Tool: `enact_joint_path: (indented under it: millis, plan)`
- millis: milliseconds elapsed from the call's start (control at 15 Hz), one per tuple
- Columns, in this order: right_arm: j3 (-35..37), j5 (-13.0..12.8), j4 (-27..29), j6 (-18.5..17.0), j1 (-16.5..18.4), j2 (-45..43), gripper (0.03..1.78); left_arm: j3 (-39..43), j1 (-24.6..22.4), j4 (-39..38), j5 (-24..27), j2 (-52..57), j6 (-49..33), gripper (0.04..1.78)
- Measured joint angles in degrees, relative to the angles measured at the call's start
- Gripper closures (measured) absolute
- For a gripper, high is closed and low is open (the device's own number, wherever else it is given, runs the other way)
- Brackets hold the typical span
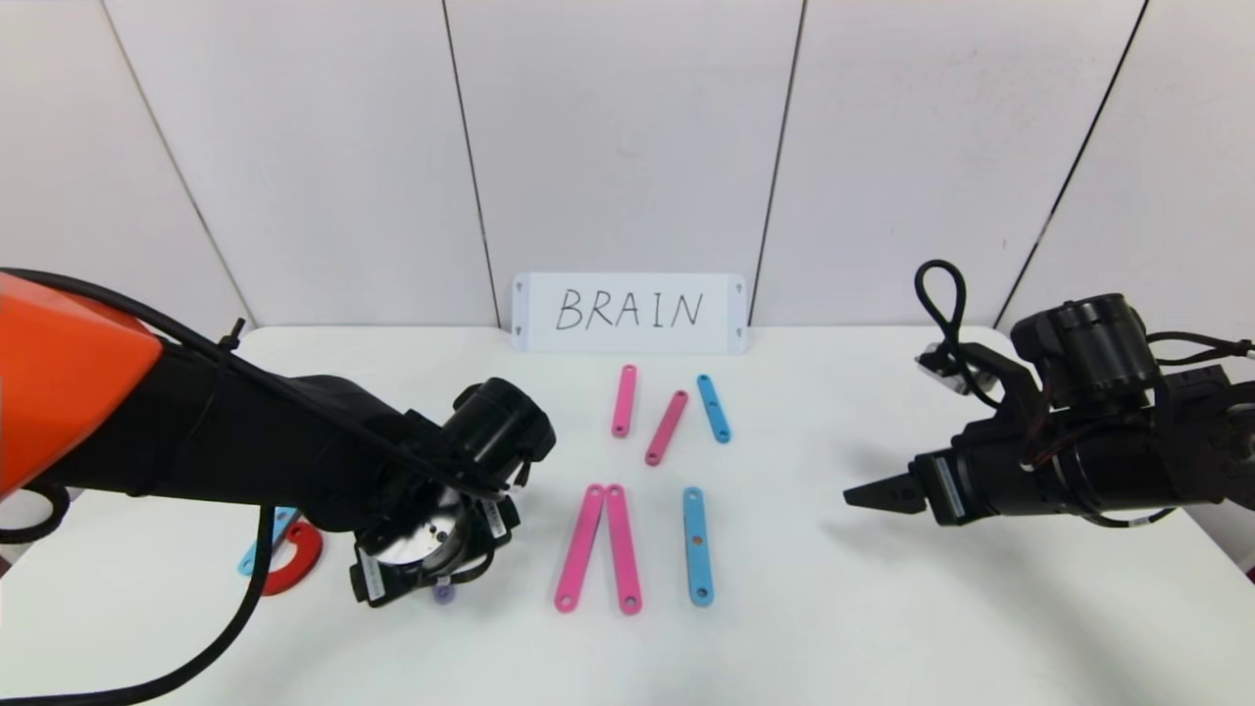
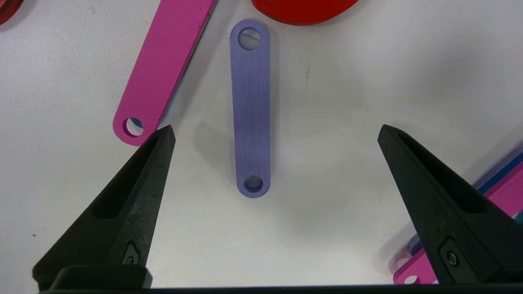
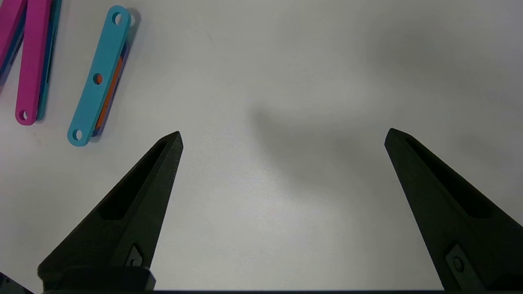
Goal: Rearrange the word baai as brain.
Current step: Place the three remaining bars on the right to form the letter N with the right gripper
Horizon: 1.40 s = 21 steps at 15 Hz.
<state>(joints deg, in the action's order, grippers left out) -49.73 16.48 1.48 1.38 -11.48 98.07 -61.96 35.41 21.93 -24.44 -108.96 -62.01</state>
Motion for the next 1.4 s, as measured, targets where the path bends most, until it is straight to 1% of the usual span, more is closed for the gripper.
enact_joint_path:
  millis: [133,267,400,533,600,733,867,1000,1200,1333,1400]
  plan:
    - [0.0,0.0,0.0,0.0,0.0,0.0,0.08,0.0,0.0,0.1,0.9,1.0,0.4,0.09]
    - [0.0,0.4,0.0,0.1,0.0,-0.2,0.08,-0.1,0.0,0.1,2.0,3.1,3.4,0.09]
    - [0.1,0.4,-0.1,0.2,0.0,-0.5,0.08,-0.1,-0.3,0.1,2.8,5.4,8.7,0.09]
    - [0.1,0.5,-0.1,0.2,0.0,-0.9,0.08,-0.9,-3.0,0.1,4.9,8.2,16.4,0.09]
    - [0.1,0.5,-0.1,0.2,0.0,-1.1,0.08,-1.9,-5.6,0.1,7.7,9.8,20.8,0.09]
    - [0.3,0.5,-1.3,0.2,0.0,-1.8,0.08,-5.3,-11.7,0.9,15.4,12.9,29.0,0.09]
    - [1.0,0.5,-4.9,0.0,0.2,-2.1,0.08,-8.6,-18.0,2.8,24.4,15.9,38.2,0.09]
    - [2.0,0.5,-7.9,-0.2,0.5,-2.2,0.08,-10.1,-22.9,4.1,31.6,18.3,47.9,0.09]
    - [2.5,0.5,-8.1,-0.4,0.2,-2.2,0.08,-11.0,-28.0,4.2,39.2,20.5,59.7,0.09]
    - [2.4,0.5,-8.1,-0.5,0.0,-2.1,0.08,-11.3,-30.6,3.8,42.7,21.0,64.1,0.09]
    - [2.2,0.4,-8.1,-0.6,0.0,-2.0,0.08,-11.3,-31.8,3.7,43.8,21.1,64.7,0.09]
